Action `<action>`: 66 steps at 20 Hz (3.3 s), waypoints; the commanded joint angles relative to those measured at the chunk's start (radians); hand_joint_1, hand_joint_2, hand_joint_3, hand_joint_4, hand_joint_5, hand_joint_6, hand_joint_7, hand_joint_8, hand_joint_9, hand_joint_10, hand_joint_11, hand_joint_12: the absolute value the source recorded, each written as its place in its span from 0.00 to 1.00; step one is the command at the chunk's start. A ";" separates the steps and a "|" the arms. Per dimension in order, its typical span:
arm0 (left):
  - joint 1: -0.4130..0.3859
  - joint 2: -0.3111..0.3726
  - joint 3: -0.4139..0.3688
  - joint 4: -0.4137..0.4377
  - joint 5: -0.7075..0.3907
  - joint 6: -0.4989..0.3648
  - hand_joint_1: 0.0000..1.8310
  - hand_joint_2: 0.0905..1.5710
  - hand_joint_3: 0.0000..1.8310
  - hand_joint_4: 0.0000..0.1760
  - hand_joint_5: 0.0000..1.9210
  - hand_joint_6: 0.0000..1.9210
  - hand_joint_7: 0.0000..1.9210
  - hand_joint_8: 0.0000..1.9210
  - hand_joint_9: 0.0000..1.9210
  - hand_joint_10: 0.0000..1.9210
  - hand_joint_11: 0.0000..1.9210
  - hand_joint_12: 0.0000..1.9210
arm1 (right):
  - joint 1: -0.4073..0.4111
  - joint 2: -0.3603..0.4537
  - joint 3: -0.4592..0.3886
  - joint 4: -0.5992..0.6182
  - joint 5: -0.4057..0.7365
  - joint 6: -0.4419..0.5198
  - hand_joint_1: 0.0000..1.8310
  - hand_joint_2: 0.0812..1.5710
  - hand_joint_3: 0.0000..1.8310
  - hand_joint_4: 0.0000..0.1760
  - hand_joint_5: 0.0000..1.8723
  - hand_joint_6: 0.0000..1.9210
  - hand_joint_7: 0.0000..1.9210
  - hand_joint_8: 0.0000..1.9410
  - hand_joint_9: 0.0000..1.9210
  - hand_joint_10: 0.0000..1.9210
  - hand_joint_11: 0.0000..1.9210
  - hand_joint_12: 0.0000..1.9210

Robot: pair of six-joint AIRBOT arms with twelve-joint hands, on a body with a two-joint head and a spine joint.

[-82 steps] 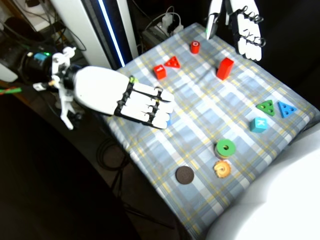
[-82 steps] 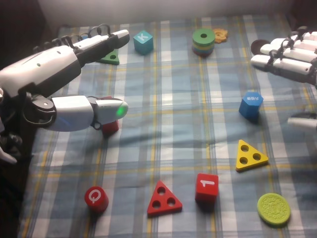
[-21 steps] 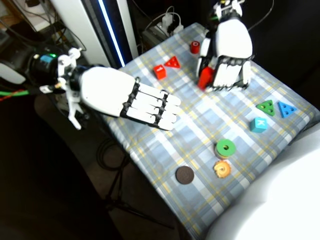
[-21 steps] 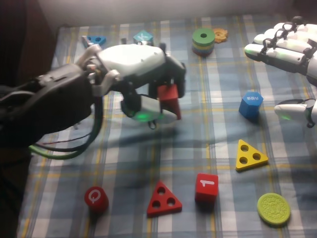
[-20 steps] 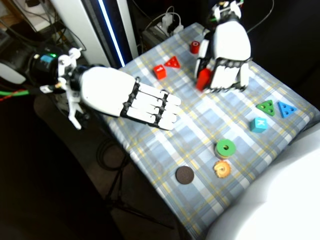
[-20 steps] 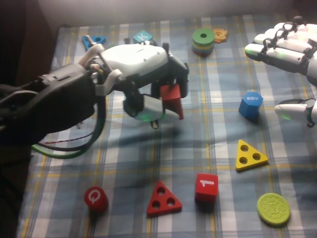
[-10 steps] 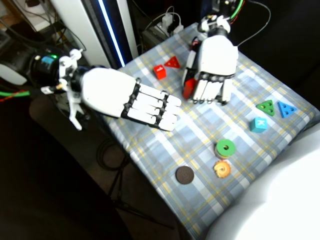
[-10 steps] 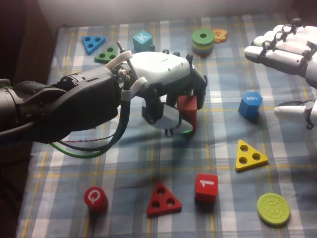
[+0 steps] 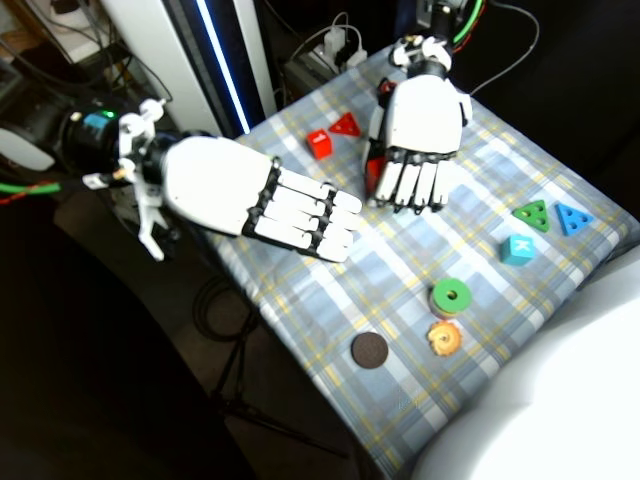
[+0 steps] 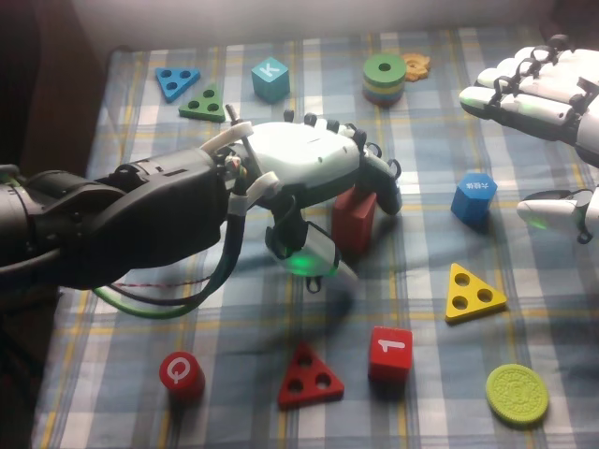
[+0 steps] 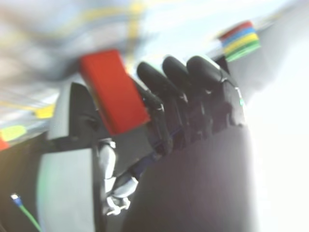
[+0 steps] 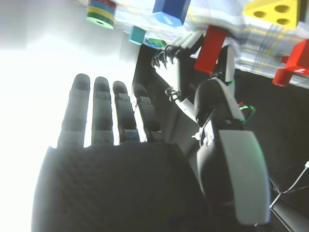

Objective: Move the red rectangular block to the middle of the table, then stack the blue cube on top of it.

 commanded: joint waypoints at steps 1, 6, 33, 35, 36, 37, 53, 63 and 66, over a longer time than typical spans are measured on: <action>-0.007 0.006 -0.004 0.013 -0.097 0.002 0.47 0.66 0.00 0.45 0.14 0.09 0.11 0.10 0.00 0.34 0.00 0.43 | 0.006 -0.001 0.005 0.011 0.114 -0.002 0.15 0.82 0.00 0.00 0.00 0.00 0.00 0.00 0.00 0.00 0.00 0.00; -0.001 0.034 -0.036 0.024 -0.114 0.003 0.42 0.61 0.00 0.97 0.01 0.00 0.00 0.00 0.00 0.00 0.00 0.01 | 0.006 -0.001 0.005 0.013 0.114 -0.002 0.16 0.82 0.00 0.00 0.00 0.00 0.00 0.00 0.00 0.00 0.00 0.00; 0.203 0.423 -0.277 0.169 -0.786 -0.610 0.48 0.78 0.01 0.38 0.00 0.00 0.00 0.00 0.00 0.00 0.00 0.00 | 0.092 -0.134 0.134 -0.108 -0.070 0.124 0.42 0.75 0.00 0.00 0.09 0.00 0.15 0.00 0.10 0.08 0.00 0.43; 0.211 0.426 -0.277 0.159 -0.799 -0.614 0.48 0.77 0.00 0.32 0.00 0.00 0.00 0.00 0.00 0.00 0.00 0.00 | 0.112 -0.162 0.154 -0.132 -0.115 0.124 0.43 0.76 0.00 0.00 0.11 0.01 0.16 0.01 0.10 0.08 0.00 0.40; 0.214 0.427 -0.277 0.155 -0.803 -0.615 0.48 0.77 0.00 0.24 0.00 0.00 0.00 0.00 0.00 0.00 0.00 0.00 | 0.118 -0.175 0.167 -0.138 -0.133 0.124 0.45 0.75 0.00 0.00 0.14 0.02 0.20 0.01 0.14 0.10 0.00 0.45; 0.216 0.428 -0.277 0.153 -0.806 -0.616 0.48 0.77 0.00 0.24 0.00 0.00 0.00 0.00 0.00 0.00 0.00 0.00 | 0.123 -0.189 0.179 -0.140 -0.147 0.124 0.45 0.75 0.00 0.00 0.14 0.02 0.20 0.01 0.14 0.10 0.00 0.45; 0.232 0.430 -0.277 0.149 -0.816 -0.637 0.45 0.78 0.00 0.35 0.00 0.00 0.00 0.00 0.00 0.00 0.00 0.00 | 0.164 -0.245 0.224 -0.164 -0.213 0.124 0.63 0.77 0.00 0.01 0.38 0.70 0.44 0.68 0.24 0.68 0.00 0.96; 0.244 0.430 -0.272 0.130 -0.815 -0.637 0.45 0.76 0.00 0.42 0.00 0.00 0.00 0.00 0.00 0.00 0.00 0.00 | 0.293 -0.201 0.156 -0.372 -0.196 0.209 0.64 0.78 0.00 0.00 0.36 0.70 0.45 0.70 0.26 0.77 0.00 1.00; 0.248 0.430 -0.270 0.120 -0.815 -0.637 0.47 0.75 0.00 0.49 0.00 0.00 0.00 0.00 0.00 0.00 0.00 0.00 | 0.327 -0.201 0.144 -0.445 -0.194 0.234 0.65 0.78 0.00 0.00 0.39 0.61 0.40 0.82 0.23 0.97 0.08 1.00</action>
